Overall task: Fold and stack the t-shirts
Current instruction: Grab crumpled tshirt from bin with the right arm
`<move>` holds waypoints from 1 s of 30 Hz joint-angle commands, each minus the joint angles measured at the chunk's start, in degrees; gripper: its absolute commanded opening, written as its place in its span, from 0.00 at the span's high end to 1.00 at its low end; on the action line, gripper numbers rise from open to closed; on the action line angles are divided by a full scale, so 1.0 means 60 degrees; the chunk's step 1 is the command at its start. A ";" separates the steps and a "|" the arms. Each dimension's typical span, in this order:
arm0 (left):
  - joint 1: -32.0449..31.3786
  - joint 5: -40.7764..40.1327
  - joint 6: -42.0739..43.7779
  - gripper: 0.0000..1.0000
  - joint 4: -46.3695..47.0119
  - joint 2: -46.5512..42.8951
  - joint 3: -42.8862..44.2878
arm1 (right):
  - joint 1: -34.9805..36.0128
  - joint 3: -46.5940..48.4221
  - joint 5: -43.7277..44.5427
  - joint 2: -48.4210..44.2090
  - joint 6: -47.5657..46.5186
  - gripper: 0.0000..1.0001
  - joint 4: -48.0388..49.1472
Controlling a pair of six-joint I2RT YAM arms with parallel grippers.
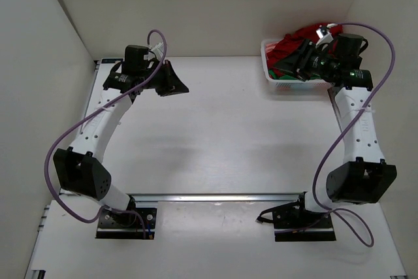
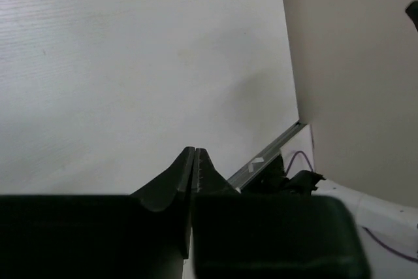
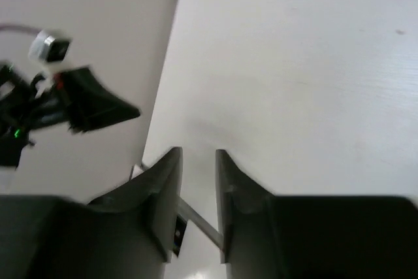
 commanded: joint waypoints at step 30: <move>0.1519 0.0884 0.1165 0.37 -0.1938 0.0471 0.0811 | -0.1209 0.8590 0.8907 1.1139 0.0744 0.19 0.2020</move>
